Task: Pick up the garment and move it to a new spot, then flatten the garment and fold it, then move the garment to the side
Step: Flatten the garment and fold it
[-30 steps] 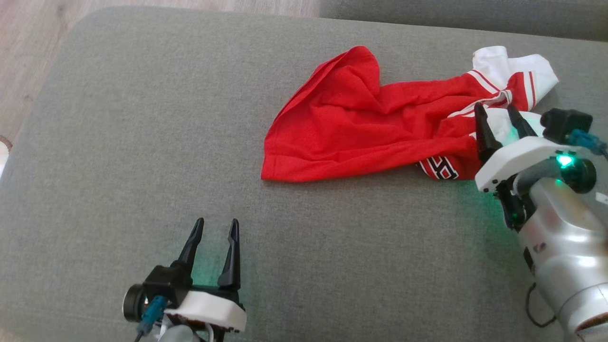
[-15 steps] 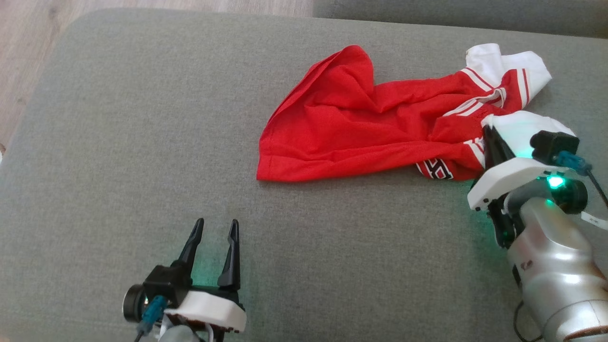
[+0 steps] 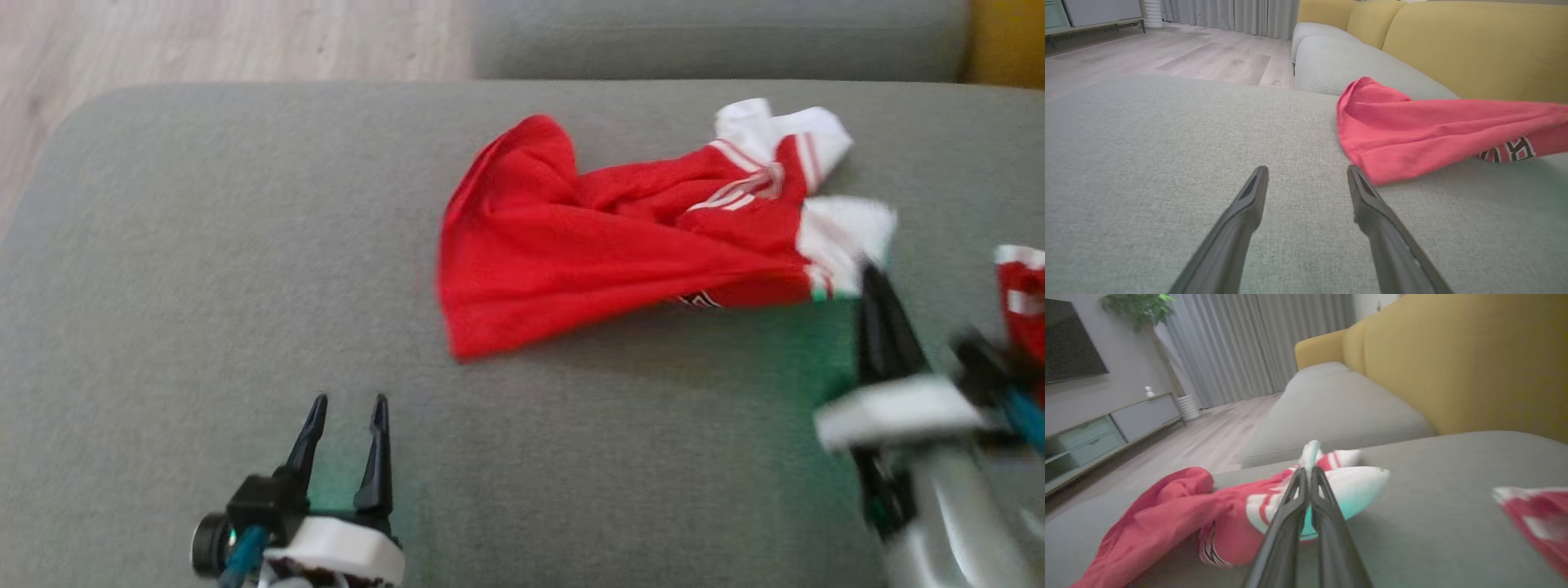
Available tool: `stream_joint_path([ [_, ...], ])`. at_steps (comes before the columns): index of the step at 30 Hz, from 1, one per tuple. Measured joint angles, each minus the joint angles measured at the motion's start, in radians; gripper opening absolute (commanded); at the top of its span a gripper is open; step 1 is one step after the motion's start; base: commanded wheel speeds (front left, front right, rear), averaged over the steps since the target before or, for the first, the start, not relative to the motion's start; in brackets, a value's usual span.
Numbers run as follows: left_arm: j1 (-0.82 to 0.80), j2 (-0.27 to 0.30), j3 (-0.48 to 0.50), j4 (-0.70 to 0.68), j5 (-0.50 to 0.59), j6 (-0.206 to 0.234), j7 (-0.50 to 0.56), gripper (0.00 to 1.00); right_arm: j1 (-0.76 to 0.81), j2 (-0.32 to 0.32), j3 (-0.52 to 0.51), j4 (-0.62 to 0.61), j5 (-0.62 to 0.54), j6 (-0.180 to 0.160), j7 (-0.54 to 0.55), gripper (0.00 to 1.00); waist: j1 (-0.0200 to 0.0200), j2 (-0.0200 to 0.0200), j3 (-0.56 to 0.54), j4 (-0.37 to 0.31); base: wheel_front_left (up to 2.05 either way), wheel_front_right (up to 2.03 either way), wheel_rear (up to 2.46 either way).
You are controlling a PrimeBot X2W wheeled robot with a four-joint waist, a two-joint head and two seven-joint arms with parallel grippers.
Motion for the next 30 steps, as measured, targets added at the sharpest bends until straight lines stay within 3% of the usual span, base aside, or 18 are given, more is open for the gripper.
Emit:
stream_joint_path([
  [1, 0.008, 0.0, 0.005, 0.001, 0.0, 0.0, 0.0, 1.0, 0.051, 0.004, -0.031, -0.035, 0.002, 0.0, 0.0, 1.0, 0.0, 0.0, -0.006, -0.01, 0.0, 0.0, 0.0],
  [4, 0.028, 0.001, 0.011, 0.007, 0.007, 0.0, 0.0, 1.0, 0.191, 0.006, -0.101, -0.051, 0.056, 0.0, 0.0, 1.0, 0.0, 0.0, -0.023, -0.043, 0.0, 0.0, 0.0],
  [8, 0.038, 0.001, 0.016, 0.008, 0.01, 0.0, 0.0, 1.0, 0.293, 0.014, -0.112, -0.032, 0.094, 0.0, 0.0, 1.0, -0.0001, 0.0, -0.038, -0.084, 0.0, 0.0, 0.0],
  [18, -0.013, 0.001, -0.001, 0.018, 0.013, -0.009, 0.0, 1.0, 0.132, 0.015, -0.072, -0.103, 0.007, 0.0, 0.0, 1.0, 0.0002, 0.0, 0.001, -0.145, 0.0, 0.0, 0.0],
  [30, -0.19, 0.0, -0.126, 0.188, -0.156, -0.064, 0.0, 1.0, 0.097, 0.015, -0.047, -0.098, 0.007, 0.0, -0.001, 1.0, 0.0003, 0.0, 0.093, -0.193, 0.0, 0.0, 0.0],
])
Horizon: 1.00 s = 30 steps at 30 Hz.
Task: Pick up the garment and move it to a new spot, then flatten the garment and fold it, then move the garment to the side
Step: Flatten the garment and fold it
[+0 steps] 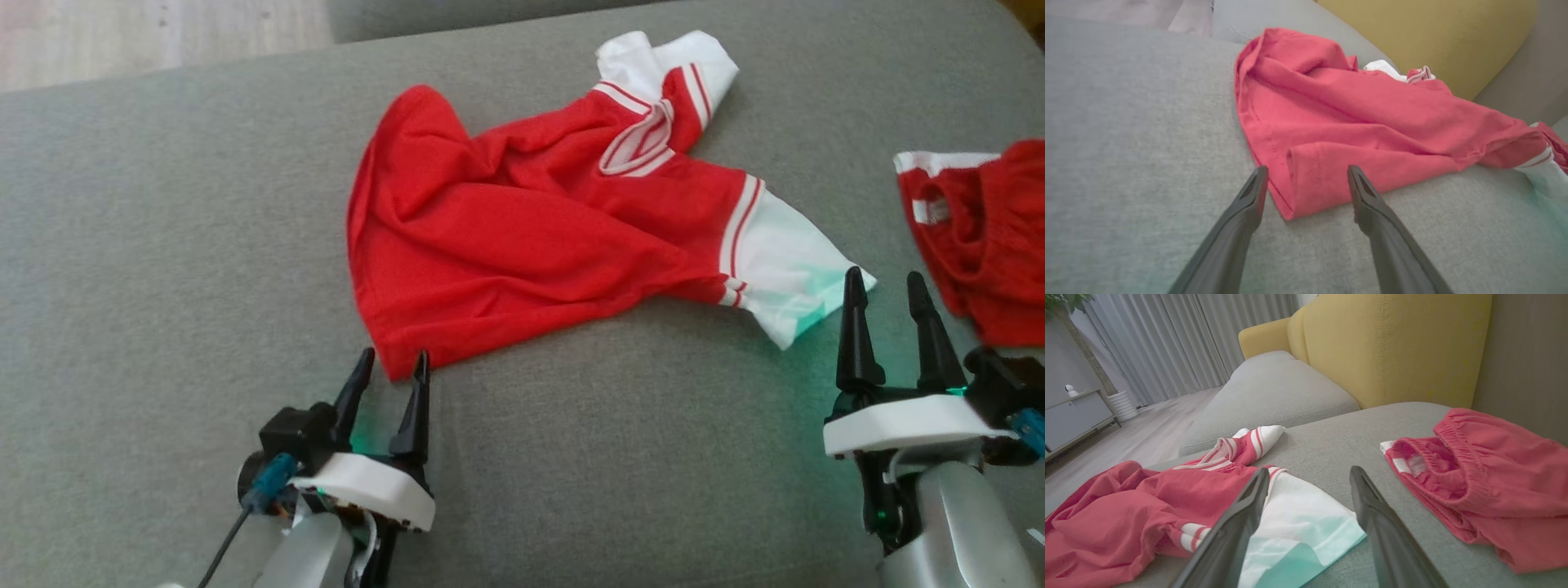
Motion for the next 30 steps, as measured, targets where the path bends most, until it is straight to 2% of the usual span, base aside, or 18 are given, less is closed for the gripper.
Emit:
stream_joint_path([
  [5, -0.007, -0.001, -0.016, 0.008, -0.015, -0.006, 0.0, 0.98, -0.012, 0.0, -0.005, 0.002, 0.0, 0.0, 0.0, 1.0, 0.0, 0.0, 0.015, -0.019, 0.0, 0.0, 0.0],
  [6, -0.009, -0.001, -0.015, 0.001, -0.013, -0.006, 0.0, 0.63, -0.012, 0.0, -0.005, 0.002, 0.0, 0.0, 0.0, 1.0, 0.0, 0.0, 0.016, -0.02, 0.0, 0.0, 0.0],
  [7, -0.01, -0.001, -0.011, -0.008, -0.013, -0.007, 0.0, 0.01, -0.012, 0.0, -0.005, 0.003, 0.0, 0.0, 0.0, 1.0, 0.0, 0.0, 0.016, -0.02, 0.0, 0.0, 0.0],
  [8, -0.011, -0.001, -0.009, -0.02, -0.01, -0.007, 0.0, 0.0, -0.012, 0.0, -0.005, 0.003, 0.0, 0.0, 0.0, 1.0, 0.0, 0.0, 0.015, -0.019, 0.0, 0.0, 0.0],
  [13, -0.007, -0.001, 0.011, -0.111, 0.036, -0.014, 0.0, 0.0, -0.01, 0.0, -0.016, 0.014, 0.0, 0.0, 0.0, 1.0, -0.0001, 0.0, -0.002, 0.008, 0.0, 0.0, 0.0],
  [17, 0.011, 0.002, 0.079, -0.227, 0.158, -0.008, 0.0, 0.0, -0.006, -0.001, -0.035, 0.02, 0.006, 0.0, 0.0, 1.0, -0.0002, 0.0, -0.023, 0.052, 0.0, 0.0, 0.0],
  [20, 0.02, 0.02, 0.111, -0.304, 0.241, -0.01, 0.0, 0.0, -0.006, -0.001, -0.032, 0.03, 0.016, 0.0, 0.0, 1.0, -0.0002, 0.0, -0.044, 0.085, 0.0, 0.0, 0.0],
  [24, 0.077, 0.056, 0.12, -0.308, 0.297, -0.015, -0.004, 0.0, -0.001, -0.001, -0.021, 0.044, 0.02, 0.0, 0.0, 1.0, -0.0002, 0.0, -0.078, 0.117, 0.0, 0.0, 0.0],
  [25, 0.106, 0.061, 0.131, -0.297, 0.302, -0.015, -0.004, 0.08, 0.004, -0.001, -0.016, 0.047, 0.02, 0.0, 0.0, 1.0, -0.0003, 0.0, -0.086, 0.122, 0.0, 0.0, 0.0],
  [26, 0.139, 0.066, 0.142, -0.274, 0.309, -0.012, -0.004, 0.25, 0.011, -0.001, -0.01, 0.051, 0.02, 0.0, 0.0, 1.0, -0.0003, 0.0, -0.095, 0.125, 0.0, 0.0, 0.0],
  [27, 0.174, 0.068, 0.155, -0.243, 0.311, -0.002, -0.004, 1.0, 0.018, 0.0, -0.006, 0.058, 0.02, 0.0, 0.0, 1.0, -0.0003, 0.0, -0.102, 0.128, 0.0, 0.0, 0.0],
  [30, 0.27, 0.051, 0.241, -0.162, 0.268, 0.047, -0.004, 1.0, 0.036, -0.001, 0.004, 0.065, 0.018, 0.0, 0.0, 1.0, -0.0004, 0.0, -0.119, 0.129, 0.0, 0.0, 0.0],
])
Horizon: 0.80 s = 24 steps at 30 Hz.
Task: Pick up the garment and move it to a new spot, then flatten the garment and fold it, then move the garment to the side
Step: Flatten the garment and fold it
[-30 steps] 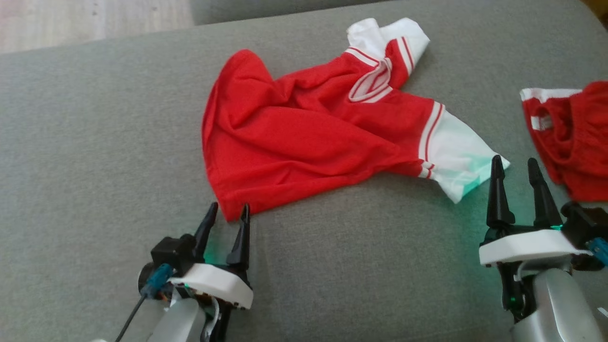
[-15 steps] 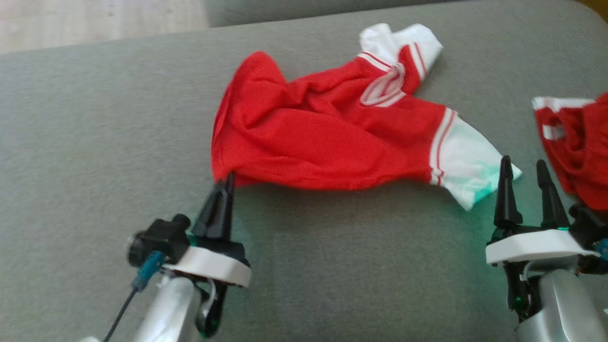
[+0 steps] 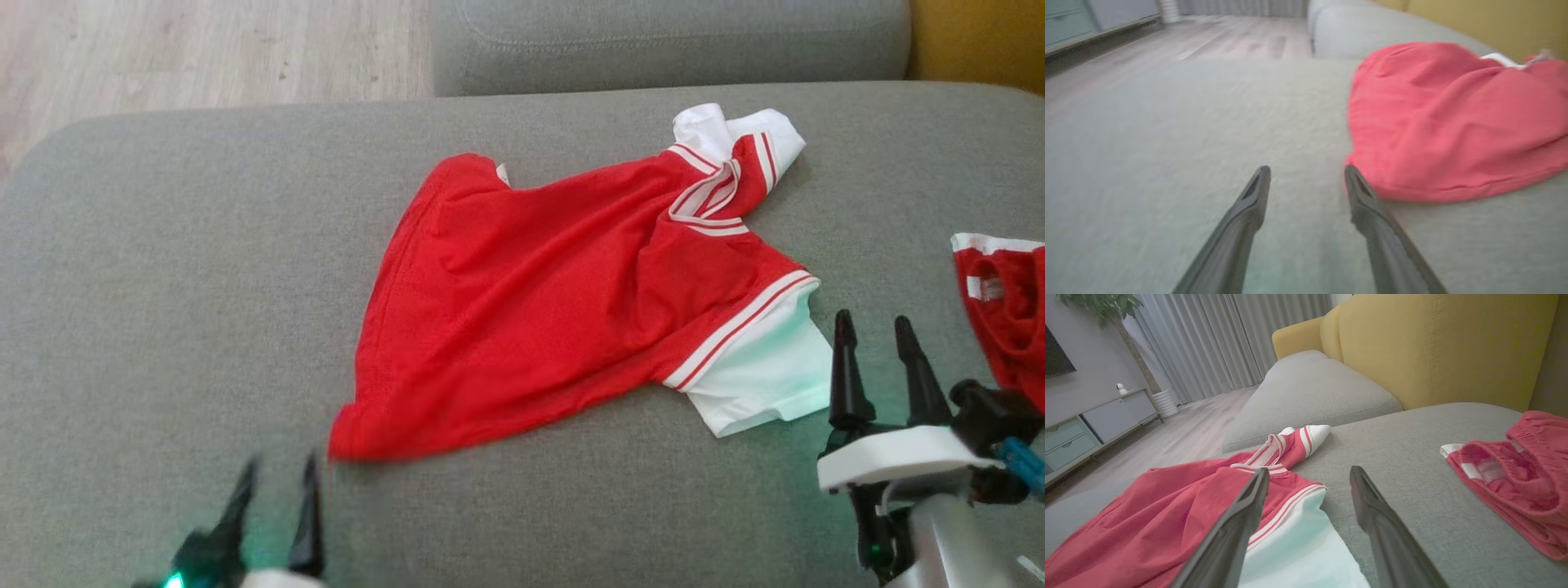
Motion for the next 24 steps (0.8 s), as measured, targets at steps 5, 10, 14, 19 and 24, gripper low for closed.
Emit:
stream_joint_path([
  [5, 0.025, -0.03, 0.082, 0.012, -0.044, 0.027, 0.001, 1.0, 0.01, 0.0, 0.032, -0.007, -0.094, 0.0, 0.0, 1.0, 0.0001, 0.0, -0.009, 0.001, 0.0, 0.0, 0.0],
  [10, -0.037, -0.047, 0.078, 0.011, -0.046, 0.012, 0.001, 1.0, 0.02, 0.0, 0.063, -0.002, -0.196, 0.0, 0.0, 1.0, 0.0001, 0.0, -0.01, 0.0, 0.0, 0.0, 0.0],
  [14, -0.053, -0.048, 0.053, 0.016, -0.057, 0.013, 0.001, 1.0, 0.02, 0.0, 0.072, 0.01, -0.212, 0.0, 0.0, 1.0, 0.0002, 0.0, -0.011, -0.01, 0.0, 0.0, 0.0],
  [19, -0.054, -0.049, 0.017, 0.027, -0.08, 0.015, 0.001, 1.0, 0.02, 0.0, 0.081, 0.025, -0.213, 0.0, 0.0, 1.0, 0.0002, 0.0, -0.004, -0.022, 0.0, 0.0, 0.0],
  [24, -0.065, -0.049, -0.03, 0.086, -0.145, -0.013, 0.001, 1.0, 0.018, 0.0, 0.08, 0.046, -0.21, 0.0, 0.0, 1.0, 0.0003, 0.0, 0.016, -0.028, 0.0, 0.0, 0.0],
])
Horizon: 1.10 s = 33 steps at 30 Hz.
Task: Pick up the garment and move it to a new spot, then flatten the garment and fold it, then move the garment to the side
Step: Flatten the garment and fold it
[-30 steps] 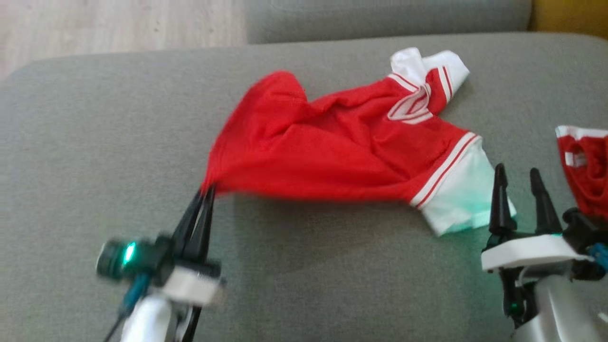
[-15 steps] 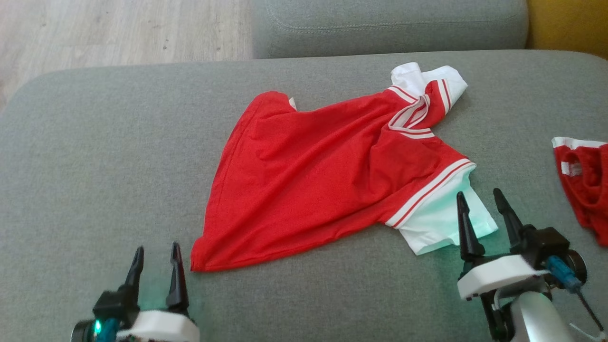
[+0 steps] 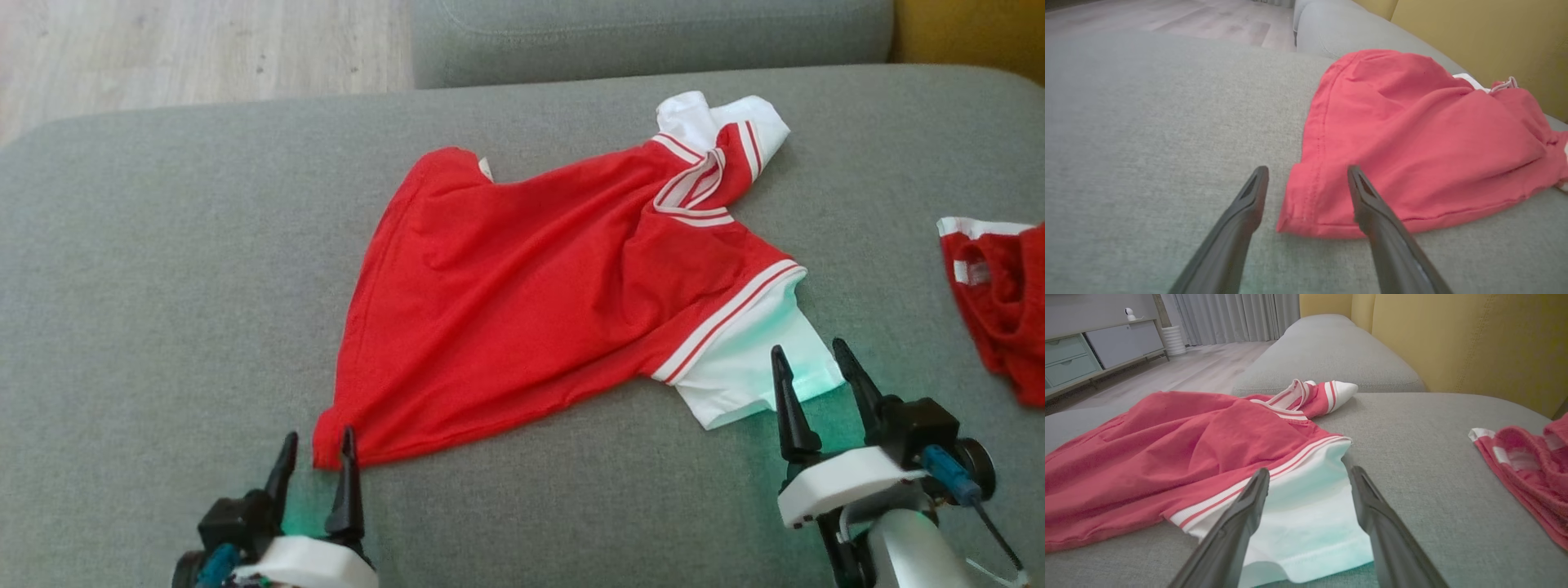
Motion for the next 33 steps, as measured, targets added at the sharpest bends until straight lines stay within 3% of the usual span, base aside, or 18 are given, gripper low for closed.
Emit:
stream_joint_path([
  [9, -0.063, 0.0, -0.036, 0.138, -0.058, -0.003, -0.005, 1.0, -0.013, 0.0, -0.043, 0.039, 0.0, 0.0, 0.0, 1.0, 0.0, 0.0, 0.044, -0.019, 0.0, 0.0, 0.0],
  [10, -0.072, 0.0, -0.042, 0.149, -0.063, -0.003, -0.01, 0.87, -0.018, 0.0, -0.051, 0.052, -0.001, 0.0, 0.0, 1.0, 0.0, 0.0, 0.047, -0.02, 0.0, 0.0, 0.0],
  [11, -0.082, 0.0, -0.046, 0.158, -0.068, -0.004, -0.011, 0.27, -0.025, 0.0, -0.061, 0.067, -0.002, 0.0, 0.0, 1.0, 0.0, 0.0, 0.05, -0.021, 0.0, 0.0, 0.0],
  [12, -0.091, 0.001, -0.051, 0.163, -0.071, -0.006, -0.011, 0.0, -0.033, 0.0, -0.067, 0.086, -0.002, 0.0, 0.0, 1.0, 0.0, 0.0, 0.053, -0.022, 0.0, 0.0, 0.0],
  [22, -0.137, 0.002, -0.114, 0.184, -0.083, -0.032, -0.011, 0.0, -0.165, -0.001, -0.149, 0.323, -0.051, 0.0, 0.02, 1.0, 0.0, 0.0, 0.079, 0.002, 0.0, 0.0, 0.0],
  [23, -0.139, 0.002, -0.115, 0.184, -0.083, -0.032, -0.011, 0.0, -0.174, -0.004, -0.138, 0.34, -0.038, 0.0, 0.02, 0.36, 0.0, 0.0, 0.08, 0.006, 0.0, 0.0, 0.0],
  [24, -0.139, 0.002, -0.116, 0.18, -0.083, -0.032, -0.01, 0.0, -0.182, -0.007, -0.121, 0.356, -0.01, 0.0, 0.02, 0.0, 0.0, 0.0, 0.081, 0.009, 0.0, 0.0, 0.0],
  [30, -0.132, -0.003, -0.063, 0.052, -0.081, -0.03, -0.001, 0.0, -0.214, -0.013, -0.069, 0.376, 0.1, 0.0, 0.012, 0.0, 0.0001, 0.0, 0.07, 0.011, 0.0, 0.0, 0.0],
  [33, -0.132, -0.004, -0.011, -0.041, -0.062, -0.033, -0.001, 0.0, -0.216, -0.024, -0.056, 0.31, 0.197, 0.0, 0.01, 0.0, 0.0001, 0.0, 0.048, 0.008, 0.0, 0.0, 0.0],
])
